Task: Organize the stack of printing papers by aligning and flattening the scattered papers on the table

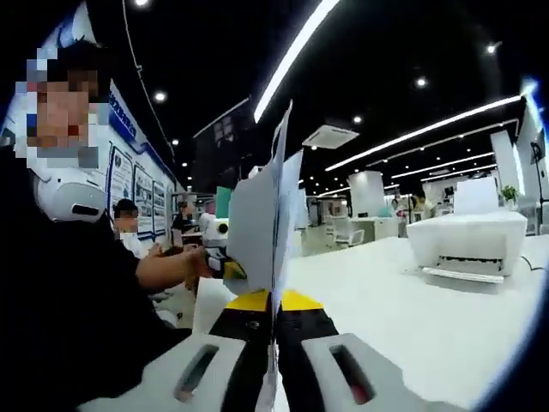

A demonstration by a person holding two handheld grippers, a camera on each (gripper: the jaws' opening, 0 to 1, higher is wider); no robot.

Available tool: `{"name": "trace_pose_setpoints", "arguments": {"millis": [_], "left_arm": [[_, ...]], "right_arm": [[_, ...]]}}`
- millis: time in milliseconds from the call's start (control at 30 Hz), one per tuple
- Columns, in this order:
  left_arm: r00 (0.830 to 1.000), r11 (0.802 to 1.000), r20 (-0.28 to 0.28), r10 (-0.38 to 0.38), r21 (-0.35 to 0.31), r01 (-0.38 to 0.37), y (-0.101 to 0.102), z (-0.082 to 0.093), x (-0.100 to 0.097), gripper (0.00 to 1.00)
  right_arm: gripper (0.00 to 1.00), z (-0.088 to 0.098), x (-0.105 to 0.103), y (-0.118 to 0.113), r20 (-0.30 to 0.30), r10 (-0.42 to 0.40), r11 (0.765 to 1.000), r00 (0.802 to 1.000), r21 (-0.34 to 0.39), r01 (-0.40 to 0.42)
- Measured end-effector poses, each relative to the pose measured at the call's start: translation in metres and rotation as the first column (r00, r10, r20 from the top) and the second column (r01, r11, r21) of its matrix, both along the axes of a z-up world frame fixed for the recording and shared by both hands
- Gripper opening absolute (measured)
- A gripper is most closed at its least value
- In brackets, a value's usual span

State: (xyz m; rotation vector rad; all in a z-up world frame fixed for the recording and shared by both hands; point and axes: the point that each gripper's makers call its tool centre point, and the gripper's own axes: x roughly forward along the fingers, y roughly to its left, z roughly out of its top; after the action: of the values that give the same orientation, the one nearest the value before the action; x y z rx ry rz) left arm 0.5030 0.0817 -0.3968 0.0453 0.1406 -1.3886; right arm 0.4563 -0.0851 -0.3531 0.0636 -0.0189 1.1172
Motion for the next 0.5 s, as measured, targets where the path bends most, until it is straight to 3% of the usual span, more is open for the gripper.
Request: {"name": "trace_pose_setpoints", "arguments": {"millis": [100,233,400,500], "left_arm": [[1.000,1.000,0.029,0.001,0.023,-0.001,-0.002,-0.008,0.002,0.07],[1.000,1.000,0.010,0.004,0.022,-0.005,-0.003,-0.011,0.003,0.07],[0.999,0.999,0.022,0.030,0.015,-0.030,-0.003,-0.006,0.009,0.17],[0.997,0.998,0.056,0.051,-0.026,-0.050,-0.001,0.004,0.014,0.20]], "right_arm": [[0.00,0.003,-0.002,0.001,0.025,0.012,1.000,1.000,-0.013,-0.012],[0.00,0.004,0.002,-0.002,-0.004,0.005,1.000,1.000,-0.004,-0.005],[0.00,0.008,0.004,-0.008,-0.015,0.002,1.000,1.000,0.027,-0.001],[0.00,0.007,0.006,-0.012,-0.028,-0.002,0.999,1.000,0.045,0.003]]}}
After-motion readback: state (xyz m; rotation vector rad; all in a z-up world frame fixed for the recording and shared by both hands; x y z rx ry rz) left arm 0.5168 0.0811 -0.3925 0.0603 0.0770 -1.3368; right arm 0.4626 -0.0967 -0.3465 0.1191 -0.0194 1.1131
